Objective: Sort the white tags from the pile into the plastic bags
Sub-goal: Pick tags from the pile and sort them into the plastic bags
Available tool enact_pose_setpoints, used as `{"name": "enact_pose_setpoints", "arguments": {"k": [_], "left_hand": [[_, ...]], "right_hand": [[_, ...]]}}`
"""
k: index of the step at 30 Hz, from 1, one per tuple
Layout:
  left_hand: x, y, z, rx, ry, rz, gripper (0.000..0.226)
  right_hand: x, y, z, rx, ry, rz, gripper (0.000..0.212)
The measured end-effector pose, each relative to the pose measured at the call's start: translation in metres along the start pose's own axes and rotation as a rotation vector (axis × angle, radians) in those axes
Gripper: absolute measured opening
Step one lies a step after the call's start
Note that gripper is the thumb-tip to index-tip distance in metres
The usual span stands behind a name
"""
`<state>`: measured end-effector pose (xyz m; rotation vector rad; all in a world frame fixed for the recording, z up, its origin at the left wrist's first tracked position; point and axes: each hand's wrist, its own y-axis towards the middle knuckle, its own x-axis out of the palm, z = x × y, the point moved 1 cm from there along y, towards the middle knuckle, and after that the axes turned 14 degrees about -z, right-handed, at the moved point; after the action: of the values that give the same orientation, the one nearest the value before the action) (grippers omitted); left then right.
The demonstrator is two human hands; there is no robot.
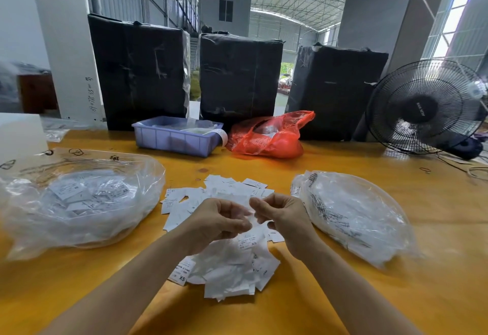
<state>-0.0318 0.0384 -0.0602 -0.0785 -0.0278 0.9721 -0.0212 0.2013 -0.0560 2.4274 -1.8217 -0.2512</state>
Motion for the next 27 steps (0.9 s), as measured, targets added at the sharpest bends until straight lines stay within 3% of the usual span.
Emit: {"name": "enact_pose_setpoints", "arguments": {"k": [3, 6, 12, 19, 25, 27], "left_hand": [[-0.004, 0.002, 0.0, -0.006, -0.028, 0.044, 0.026], [-0.008, 0.003, 0.001, 0.035, -0.136, 0.139, 0.012], [-0.01, 0.006, 0.002, 0.112, -0.376, 0.266, 0.012], [-0.005, 0.006, 0.005, 0.202, -0.453, 0.255, 0.018], [-0.009, 0.004, 0.003, 0.241, -0.299, 0.333, 0.009], [-0.012, 0.004, 0.002, 0.242, -0.241, 0.364, 0.006]], "right_hand": [[-0.001, 0.002, 0.003, 0.048, 0.007, 0.039, 0.023], [-0.004, 0.003, 0.004, 0.061, 0.04, 0.04, 0.017], [0.0, 0.001, 0.004, 0.077, -0.075, -0.101, 0.007], [0.01, 0.0, 0.002, 0.015, -0.227, -0.24, 0.006], [-0.008, 0.005, 0.003, -0.077, -0.507, 0.031, 0.014], [-0.017, 0.003, 0.001, -0.081, -0.541, -0.009, 0.027]]}}
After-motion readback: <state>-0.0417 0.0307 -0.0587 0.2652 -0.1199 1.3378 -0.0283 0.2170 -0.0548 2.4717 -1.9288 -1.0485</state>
